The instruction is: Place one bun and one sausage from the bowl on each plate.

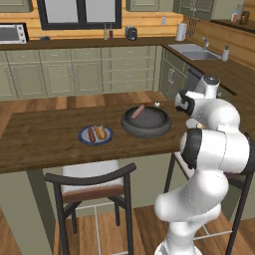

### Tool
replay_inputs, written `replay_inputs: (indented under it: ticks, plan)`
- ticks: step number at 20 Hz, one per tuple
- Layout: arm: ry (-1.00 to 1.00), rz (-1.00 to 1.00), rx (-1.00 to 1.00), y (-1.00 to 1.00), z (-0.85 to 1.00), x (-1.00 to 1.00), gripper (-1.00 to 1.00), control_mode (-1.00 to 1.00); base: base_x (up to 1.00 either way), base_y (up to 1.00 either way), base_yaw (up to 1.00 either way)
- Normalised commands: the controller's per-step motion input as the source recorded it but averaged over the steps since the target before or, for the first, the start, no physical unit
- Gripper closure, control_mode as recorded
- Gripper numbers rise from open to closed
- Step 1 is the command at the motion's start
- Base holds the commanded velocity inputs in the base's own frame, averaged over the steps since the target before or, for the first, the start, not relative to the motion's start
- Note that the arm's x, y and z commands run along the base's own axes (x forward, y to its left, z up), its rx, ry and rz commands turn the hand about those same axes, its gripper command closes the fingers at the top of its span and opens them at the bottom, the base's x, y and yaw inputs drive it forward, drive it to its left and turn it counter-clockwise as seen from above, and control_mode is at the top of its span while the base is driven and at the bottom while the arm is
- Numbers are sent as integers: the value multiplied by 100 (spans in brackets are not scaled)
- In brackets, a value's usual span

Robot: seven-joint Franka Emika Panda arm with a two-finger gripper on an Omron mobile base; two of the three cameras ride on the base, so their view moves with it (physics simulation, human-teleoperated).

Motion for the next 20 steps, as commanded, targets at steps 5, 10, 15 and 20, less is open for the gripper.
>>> replay_inputs:
  ticks: [5, 10, 15, 20]
  plan:
    - [19, 34, -1, 100, 49, 2, -100, -100, 0, 0, 0]
    - [35, 30, 0, 100, 2, 25, -100, -100, 0, 0, 0]
    - [14, 7, 3, 91, -28, 56, -100, -100, 0, 0, 0]
    - [-11, -1, 8, 38, -56, 79, -100, -100, 0, 0, 0]
